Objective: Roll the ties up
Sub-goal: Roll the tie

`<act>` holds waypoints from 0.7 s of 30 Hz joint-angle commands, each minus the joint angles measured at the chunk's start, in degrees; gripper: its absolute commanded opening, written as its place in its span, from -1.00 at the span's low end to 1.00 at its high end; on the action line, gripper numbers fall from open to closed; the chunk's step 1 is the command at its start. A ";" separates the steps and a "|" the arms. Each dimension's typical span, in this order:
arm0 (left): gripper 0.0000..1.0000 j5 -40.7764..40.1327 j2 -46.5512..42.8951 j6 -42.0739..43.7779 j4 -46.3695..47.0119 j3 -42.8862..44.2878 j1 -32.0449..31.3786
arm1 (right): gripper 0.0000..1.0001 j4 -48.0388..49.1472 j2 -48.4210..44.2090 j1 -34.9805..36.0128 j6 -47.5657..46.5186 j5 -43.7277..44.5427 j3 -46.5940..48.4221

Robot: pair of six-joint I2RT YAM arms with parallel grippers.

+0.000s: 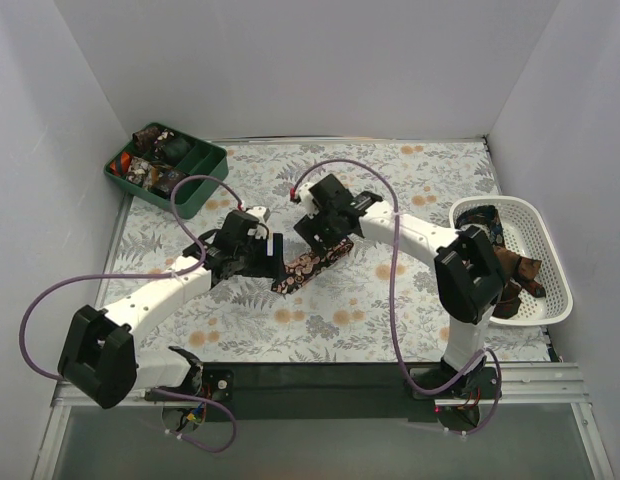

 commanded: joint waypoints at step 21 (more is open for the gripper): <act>-0.40 8.40 36.72 -1.54 9.77 33.68 -7.39 | 0.44 8.26 8.84 -28.22 10.10 -48.36 0.52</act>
